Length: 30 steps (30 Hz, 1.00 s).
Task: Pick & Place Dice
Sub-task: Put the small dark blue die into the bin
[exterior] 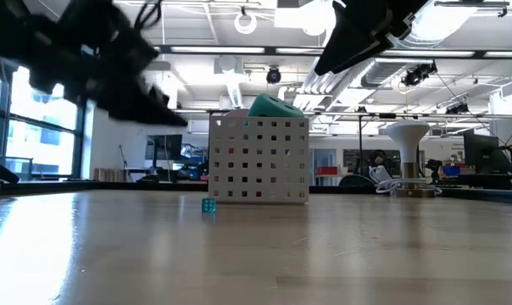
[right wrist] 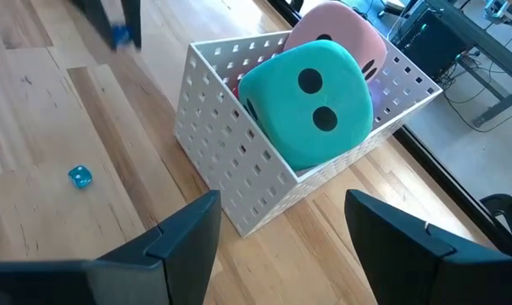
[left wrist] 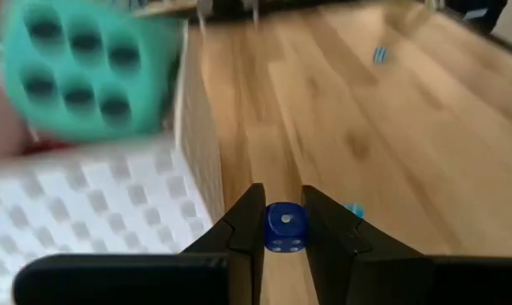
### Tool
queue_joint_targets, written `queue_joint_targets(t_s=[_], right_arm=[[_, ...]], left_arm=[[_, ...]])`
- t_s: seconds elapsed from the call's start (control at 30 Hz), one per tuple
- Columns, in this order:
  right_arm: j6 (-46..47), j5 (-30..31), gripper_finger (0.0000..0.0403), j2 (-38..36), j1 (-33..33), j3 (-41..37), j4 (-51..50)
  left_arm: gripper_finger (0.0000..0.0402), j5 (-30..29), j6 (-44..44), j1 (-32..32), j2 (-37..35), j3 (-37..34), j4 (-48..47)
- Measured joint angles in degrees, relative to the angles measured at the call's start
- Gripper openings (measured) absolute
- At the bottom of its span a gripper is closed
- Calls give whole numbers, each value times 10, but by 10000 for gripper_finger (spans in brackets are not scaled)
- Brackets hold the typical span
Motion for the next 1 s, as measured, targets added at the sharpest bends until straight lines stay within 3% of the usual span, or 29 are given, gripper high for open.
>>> queue_joint_targets(t_s=[0.13,0.37,0.67,0.83,1.0], right_arm=[[0,0,244,0,0,0,0],[0,0,244,0,0,0,4],[0,-8,244,0,0,0,2],[0,-16,244,0,0,0,1],[0,-12,244,0,0,0,1]], left_arm=[[55,-1,34,1,-37,66,-92],[55,-10,46,51,3,159,-131],[56,28,17,107,135,172,-3],[64,26,-13,122,155,172,28],[103,24,-51,131,155,172,49]])
